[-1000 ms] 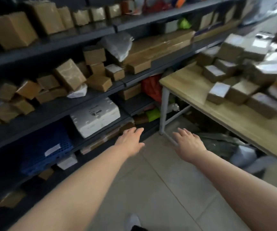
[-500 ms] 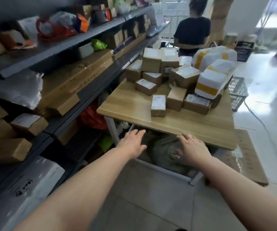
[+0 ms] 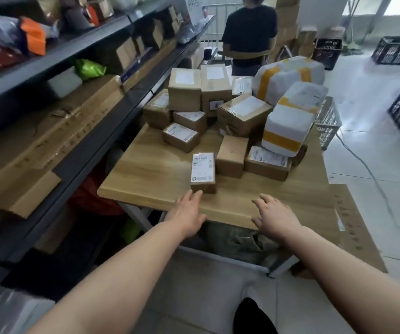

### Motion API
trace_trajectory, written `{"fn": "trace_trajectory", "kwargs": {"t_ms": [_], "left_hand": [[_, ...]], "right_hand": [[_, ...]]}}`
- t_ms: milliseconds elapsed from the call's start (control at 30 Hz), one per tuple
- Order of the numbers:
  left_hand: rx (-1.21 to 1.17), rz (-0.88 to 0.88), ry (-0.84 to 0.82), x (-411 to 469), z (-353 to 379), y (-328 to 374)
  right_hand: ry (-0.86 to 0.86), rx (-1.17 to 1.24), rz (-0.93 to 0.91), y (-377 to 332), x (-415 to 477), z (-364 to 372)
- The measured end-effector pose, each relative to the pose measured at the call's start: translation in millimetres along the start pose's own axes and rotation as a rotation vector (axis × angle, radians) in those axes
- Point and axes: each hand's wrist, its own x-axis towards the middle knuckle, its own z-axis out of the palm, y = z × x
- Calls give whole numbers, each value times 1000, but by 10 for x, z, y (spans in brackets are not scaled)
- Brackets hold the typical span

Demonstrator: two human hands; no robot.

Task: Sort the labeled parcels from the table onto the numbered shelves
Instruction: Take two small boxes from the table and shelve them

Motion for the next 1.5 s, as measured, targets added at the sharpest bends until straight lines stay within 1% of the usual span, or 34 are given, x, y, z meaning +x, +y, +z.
{"fn": "trace_trajectory", "kwargs": {"t_ms": [100,300,367,500,600,700,867,1000,1133,1233,1333,1433,1500], "left_hand": [[-22,-73,35,363,-109,24],[-156,-262,97,918,-247,77],[-158,-291,89,994,-211,100],[-132,-329,23,1113,-146,118],[-119,-302,14,1222,-152,158],[-94,-230,6,1346,-131,175],[28,-97,-127,1494,-137,136],[143,-45,-203,1466,-155,-5],[211,-58,-213,1420,-250,-246],[244,-133,-185,1444,-334,-464],[253,-202,-124,1463,-392,-612],[180,-201,-44,1476,-400,-689],[108,-194,-63,1480,-366,-717]], "right_hand": [[-5,30,-63,67,457,-157],[37,41,-178,119,1118,-415],[67,51,-204,117,1262,-450],[73,49,-255,74,1454,-435],[76,16,-272,28,1596,-440],[62,25,-243,-11,1726,-446],[-19,-2,-194,-25,1876,-381],[13,47,-140,-124,1880,-334],[29,48,-230,-248,1820,-270],[56,73,-289,-394,1785,-213],[113,113,-231,-542,1799,-193],[152,173,-50,-738,1842,-237],[158,244,74,-877,1887,-248]]}}
